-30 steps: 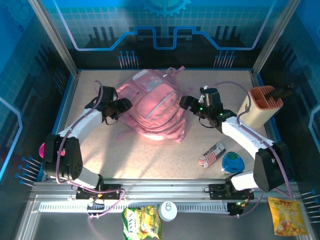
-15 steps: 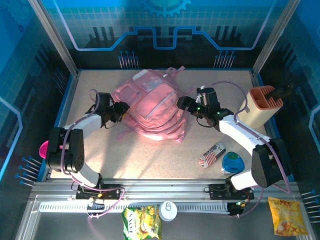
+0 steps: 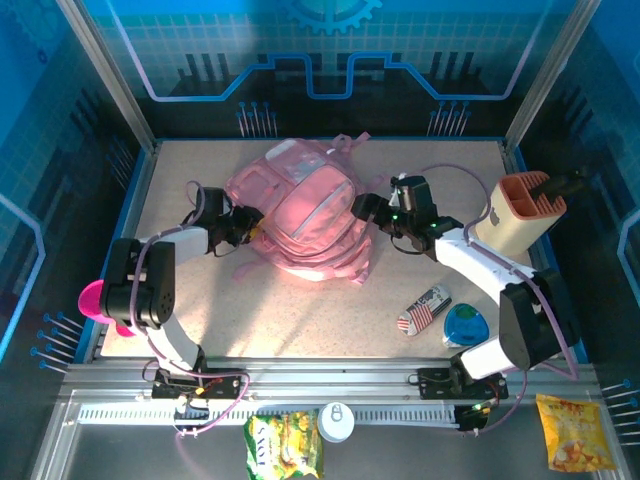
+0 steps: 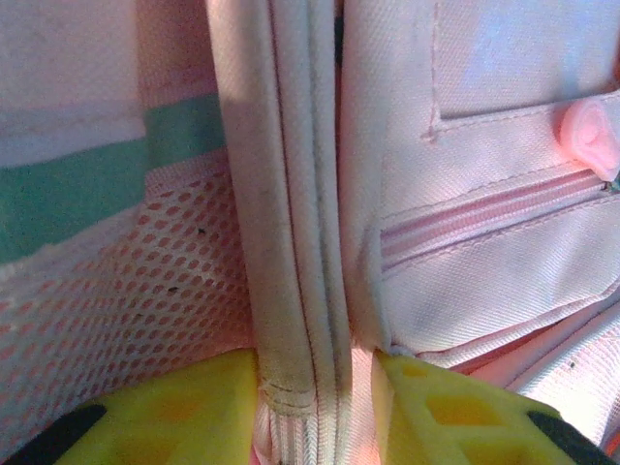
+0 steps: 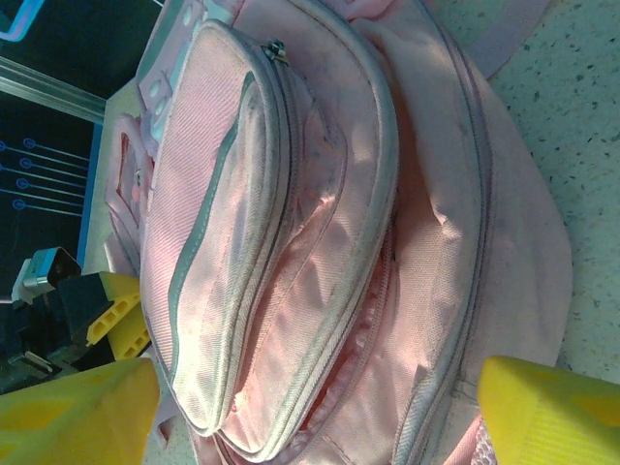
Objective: Pack the student bag
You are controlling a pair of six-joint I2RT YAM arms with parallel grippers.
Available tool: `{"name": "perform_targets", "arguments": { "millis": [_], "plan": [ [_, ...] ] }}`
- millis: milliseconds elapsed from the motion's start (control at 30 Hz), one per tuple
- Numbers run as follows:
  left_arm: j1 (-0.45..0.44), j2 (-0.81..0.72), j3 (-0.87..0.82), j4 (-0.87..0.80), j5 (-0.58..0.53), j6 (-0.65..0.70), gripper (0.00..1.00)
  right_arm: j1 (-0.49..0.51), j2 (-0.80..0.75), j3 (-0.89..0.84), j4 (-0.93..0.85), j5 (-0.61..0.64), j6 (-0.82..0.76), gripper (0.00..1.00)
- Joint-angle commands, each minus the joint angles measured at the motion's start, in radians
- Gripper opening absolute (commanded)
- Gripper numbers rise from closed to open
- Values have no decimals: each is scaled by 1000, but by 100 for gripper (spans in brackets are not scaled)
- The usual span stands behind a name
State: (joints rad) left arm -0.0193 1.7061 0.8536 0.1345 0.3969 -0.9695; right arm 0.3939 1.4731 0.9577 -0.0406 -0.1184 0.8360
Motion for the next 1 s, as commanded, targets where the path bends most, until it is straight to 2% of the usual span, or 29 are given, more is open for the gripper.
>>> {"name": "perform_targets", "arguments": {
  "millis": [0,300,600,833,967],
  "plan": [
    [8,29,-11,81,54,-26,30,19,25,27,28,-39,21,86],
    [-3,-26,4,59,80,-40,7,38,109,83,18,-118,5,84],
    [-82,-133,37,-73,76,-64,5,46,291,259,-64,-183,-75,78],
    [-154,-160,54,-80,88,-116,4,-22,480,498,-182,-211,-155,75],
    [-194,-159,66,-60,89,-142,4,-58,533,603,-237,-204,-208,75]
  ]
}}
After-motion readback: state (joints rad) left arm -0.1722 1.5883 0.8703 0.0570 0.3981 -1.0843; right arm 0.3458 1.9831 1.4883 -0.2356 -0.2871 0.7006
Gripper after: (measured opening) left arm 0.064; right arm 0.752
